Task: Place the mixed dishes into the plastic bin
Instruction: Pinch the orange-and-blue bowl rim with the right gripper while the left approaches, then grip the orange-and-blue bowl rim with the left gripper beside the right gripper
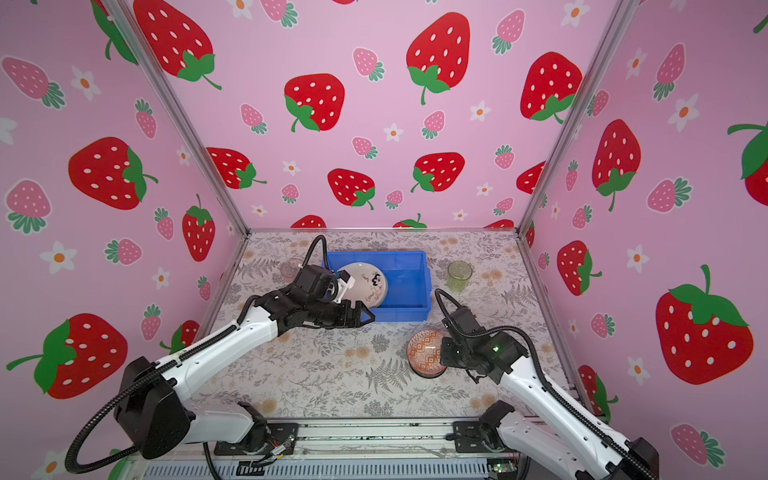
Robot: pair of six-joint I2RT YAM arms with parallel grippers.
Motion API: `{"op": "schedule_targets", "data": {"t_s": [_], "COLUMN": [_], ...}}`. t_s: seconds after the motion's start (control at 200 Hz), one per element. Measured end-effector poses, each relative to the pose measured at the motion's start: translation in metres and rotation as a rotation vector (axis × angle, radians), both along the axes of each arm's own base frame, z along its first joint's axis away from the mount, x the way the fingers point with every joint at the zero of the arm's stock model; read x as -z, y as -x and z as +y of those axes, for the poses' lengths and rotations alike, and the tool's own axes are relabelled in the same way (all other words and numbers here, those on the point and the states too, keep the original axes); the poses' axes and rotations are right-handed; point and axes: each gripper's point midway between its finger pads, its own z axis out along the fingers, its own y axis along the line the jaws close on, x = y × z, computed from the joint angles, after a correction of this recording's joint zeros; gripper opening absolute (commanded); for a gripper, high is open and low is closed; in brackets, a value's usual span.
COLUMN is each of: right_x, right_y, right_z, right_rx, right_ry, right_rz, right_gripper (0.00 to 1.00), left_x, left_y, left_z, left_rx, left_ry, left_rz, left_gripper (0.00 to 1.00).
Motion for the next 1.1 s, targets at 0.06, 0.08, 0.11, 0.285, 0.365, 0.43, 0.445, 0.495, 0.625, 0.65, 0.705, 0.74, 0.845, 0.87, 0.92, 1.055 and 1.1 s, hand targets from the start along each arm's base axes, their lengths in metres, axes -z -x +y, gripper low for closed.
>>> {"op": "schedule_targets", "data": {"t_s": [0.06,0.08,0.11,0.285,0.365,0.43,0.445,0.495,0.625,0.65,0.705,0.74,0.845,0.87,0.92,1.055,1.1], "right_x": [-0.001,-0.001,-0.001,-0.005,-0.009,-0.013,-0.014,-0.018,-0.024,-0.025,-0.027,-0.028,-0.032,-0.033,-0.035,-0.039,-0.039], "right_y": [0.0,0.0,0.0,0.0,0.0,-0.001,-0.001,-0.002,-0.003,-0.003,-0.003,-0.003,-0.004,-0.005,-0.005,-0.007,-0.007], "right_z": [0.0,-0.001,-0.001,-0.002,-0.002,-0.002,-0.001,-0.001,0.0,0.0,0.001,0.001,0.001,0.002,0.002,0.004,0.004], "right_rx": [0.001,0.001,0.002,0.002,0.002,0.002,0.002,0.002,0.0,0.0,-0.002,-0.004,-0.009,-0.011,-0.014,-0.019,-0.02], "right_ry": [0.001,0.002,0.003,0.007,0.007,0.003,0.002,-0.001,-0.008,-0.008,-0.008,-0.008,-0.008,-0.009,-0.01,-0.01,-0.011], "right_rz": [-0.002,-0.002,-0.003,-0.004,-0.006,-0.011,-0.012,-0.017,-0.025,-0.026,-0.027,-0.028,-0.034,-0.036,-0.04,-0.045,-0.046], "right_gripper": [0.04,0.04,0.04,0.02,0.01,0.0,0.0,0.0,0.0,0.0,0.0,0.0,0.0,0.0,0.0,0.0,0.0], "left_x": [0.0,0.0,0.0,0.002,0.001,0.0,-0.001,-0.003,-0.015,-0.017,-0.023,-0.025,-0.026,-0.025,-0.021,-0.011,-0.008], "left_y": [0.003,0.004,0.005,0.017,0.026,0.033,0.035,0.039,0.048,0.049,0.053,0.055,0.062,0.064,0.067,0.069,0.069], "left_z": [-0.003,-0.003,-0.005,-0.017,-0.025,-0.032,-0.033,-0.039,-0.058,-0.062,-0.073,-0.08,-0.094,-0.097,-0.101,-0.11,-0.111], "left_rx": [0.01,0.013,0.018,0.051,0.073,0.09,0.095,0.109,0.159,0.168,0.195,0.212,0.245,0.253,0.265,0.279,0.278], "left_ry": [0.0,-0.001,-0.004,-0.02,-0.023,-0.024,-0.024,-0.02,-0.002,-0.001,0.003,0.006,0.002,-0.002,-0.01,-0.04,-0.052], "left_rz": [0.0,-0.001,-0.002,-0.015,-0.015,-0.019,-0.021,-0.029,-0.046,-0.051,-0.062,-0.07,-0.075,-0.073,-0.067,-0.055,-0.054], "left_gripper": [0.94,0.94,0.94,0.94,0.94,0.94,0.94,0.94,0.94,0.94,0.94,0.94,0.92,0.91,0.9,0.85,0.83]}}
